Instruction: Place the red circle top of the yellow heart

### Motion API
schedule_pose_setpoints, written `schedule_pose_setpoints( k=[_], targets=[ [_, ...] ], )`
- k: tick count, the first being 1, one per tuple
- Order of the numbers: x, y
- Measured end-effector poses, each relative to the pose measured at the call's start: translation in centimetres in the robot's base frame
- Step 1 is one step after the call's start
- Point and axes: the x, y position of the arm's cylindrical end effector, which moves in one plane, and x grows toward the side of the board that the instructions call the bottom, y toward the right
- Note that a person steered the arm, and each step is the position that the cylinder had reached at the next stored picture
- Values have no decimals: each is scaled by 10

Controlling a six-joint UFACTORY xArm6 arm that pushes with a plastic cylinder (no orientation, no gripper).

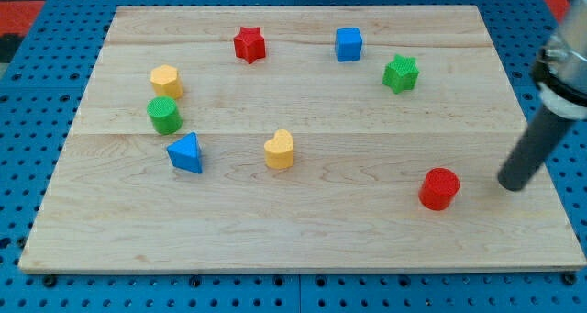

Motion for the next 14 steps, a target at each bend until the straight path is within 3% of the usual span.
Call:
schedule_pose_setpoints(
  k=[1,3,4,5,6,8,9,10,11,12,13,14],
  targets=[
    [41,-39],
    [-2,-106],
    [-2,-83],
    [-28,-100],
    [-30,-179],
    [-56,-163],
    [-79,-205],
    [-97,-195],
    [-108,-228],
    [-118,-236],
    [-124,-205],
    [-132,-221]
  ],
)
